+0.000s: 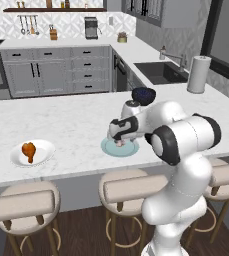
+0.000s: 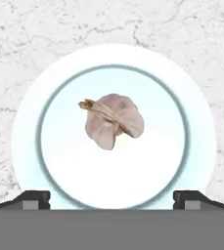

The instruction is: Pick the chicken drumstick and garlic from their plates and place them in the bowl. Then put the bowl in the fridge.

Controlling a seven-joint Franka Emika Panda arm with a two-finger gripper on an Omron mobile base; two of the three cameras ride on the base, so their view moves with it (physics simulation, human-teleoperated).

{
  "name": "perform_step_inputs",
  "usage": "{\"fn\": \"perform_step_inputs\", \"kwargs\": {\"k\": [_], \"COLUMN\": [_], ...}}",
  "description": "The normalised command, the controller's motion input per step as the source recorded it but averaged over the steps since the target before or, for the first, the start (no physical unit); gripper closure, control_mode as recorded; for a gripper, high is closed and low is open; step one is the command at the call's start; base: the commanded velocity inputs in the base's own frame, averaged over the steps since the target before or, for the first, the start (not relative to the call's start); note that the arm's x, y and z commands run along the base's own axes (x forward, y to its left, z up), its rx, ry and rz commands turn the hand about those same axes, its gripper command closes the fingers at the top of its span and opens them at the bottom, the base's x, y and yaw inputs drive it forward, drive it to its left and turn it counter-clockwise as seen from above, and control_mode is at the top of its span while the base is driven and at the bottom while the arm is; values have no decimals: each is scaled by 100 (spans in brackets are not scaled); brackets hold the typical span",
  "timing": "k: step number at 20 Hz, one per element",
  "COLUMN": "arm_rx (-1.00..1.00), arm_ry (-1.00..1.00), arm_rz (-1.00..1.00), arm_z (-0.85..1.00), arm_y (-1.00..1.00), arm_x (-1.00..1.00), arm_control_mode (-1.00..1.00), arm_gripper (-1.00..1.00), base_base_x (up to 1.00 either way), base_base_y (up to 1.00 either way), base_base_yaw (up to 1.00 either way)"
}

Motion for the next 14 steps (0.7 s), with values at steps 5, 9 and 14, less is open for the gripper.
{"fn": "perform_step_inputs", "kwargs": {"k": [5, 9, 14], "arm_rx": [0, 0, 0], "arm_ry": [-8, -6, 0], "arm_rz": [0, 0, 0], "arm_z": [-23, -30, -12], "arm_y": [0, 0, 0], "arm_x": [36, 23, 25], "arm_control_mode": [-100, -100, -100], "arm_gripper": [-100, -100, -100], "base_base_x": [0, 0, 0], "base_base_y": [0, 0, 0], "base_base_yaw": [0, 0, 0]}}
